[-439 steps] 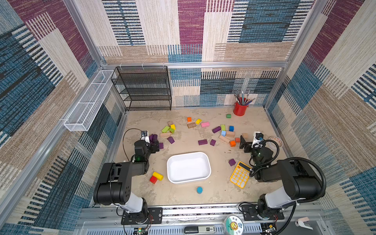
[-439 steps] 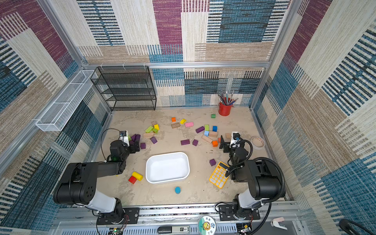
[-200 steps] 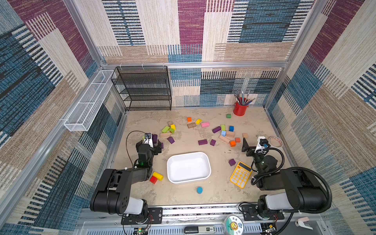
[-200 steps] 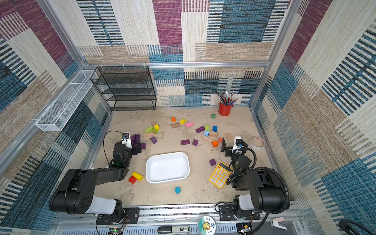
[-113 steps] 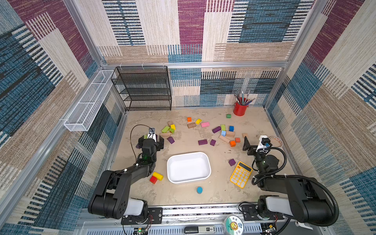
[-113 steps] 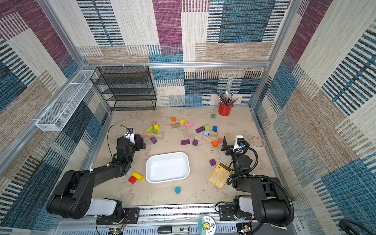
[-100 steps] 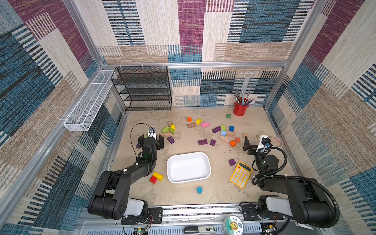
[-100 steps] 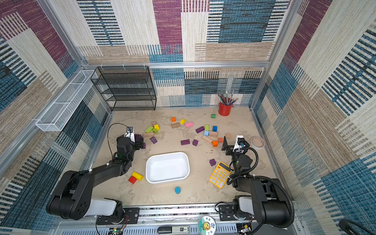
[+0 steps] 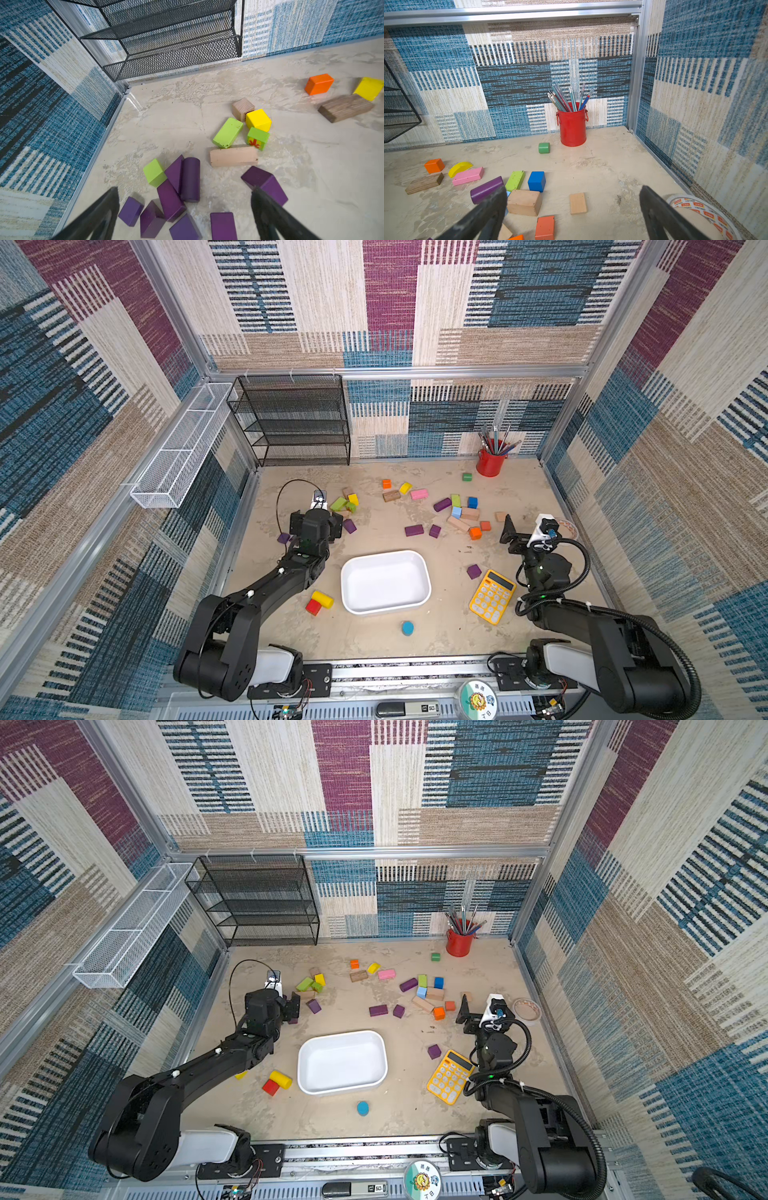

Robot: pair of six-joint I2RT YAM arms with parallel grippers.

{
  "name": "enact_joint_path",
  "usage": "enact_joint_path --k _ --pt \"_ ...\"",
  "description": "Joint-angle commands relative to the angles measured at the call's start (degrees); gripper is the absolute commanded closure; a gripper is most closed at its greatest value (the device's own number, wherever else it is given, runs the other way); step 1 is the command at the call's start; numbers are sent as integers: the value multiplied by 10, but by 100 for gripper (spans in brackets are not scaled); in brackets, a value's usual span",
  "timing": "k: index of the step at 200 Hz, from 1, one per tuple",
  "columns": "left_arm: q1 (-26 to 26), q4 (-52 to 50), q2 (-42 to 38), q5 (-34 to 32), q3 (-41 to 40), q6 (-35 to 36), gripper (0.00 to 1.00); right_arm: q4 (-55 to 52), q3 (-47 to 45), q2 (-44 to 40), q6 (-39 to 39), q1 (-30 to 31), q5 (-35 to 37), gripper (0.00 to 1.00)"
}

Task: Pick purple bricks into the storage bin
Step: Pick up the building block from the center of the board.

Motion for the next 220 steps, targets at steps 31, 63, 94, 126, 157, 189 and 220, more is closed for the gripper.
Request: enact_joint_path --k 31,63,94,126,157,189,220 --pt "-5 -147 -3 10 63 -57 1 -35 18 -2 17 7 28 0" --pt "-9 -238 19 14 117 -92 3 -70 42 12 16 16 38 0" --pt "-12 -294 36 35 150 -118 4 -83 61 32 -7 38 45 0" --pt "-15 -343 46 62 177 -135 6 -99 77 45 -22 56 50 0" --pt "-16 -398 64 109 217 -159 7 -119 94 59 -26 62 50 0" --pt "-16 -481 76 161 272 -178 9 -141 108 64 -26 71 49 0" --pt "-16 -548 59 203 290 -195 9 -183 132 70 -19 83 47 0"
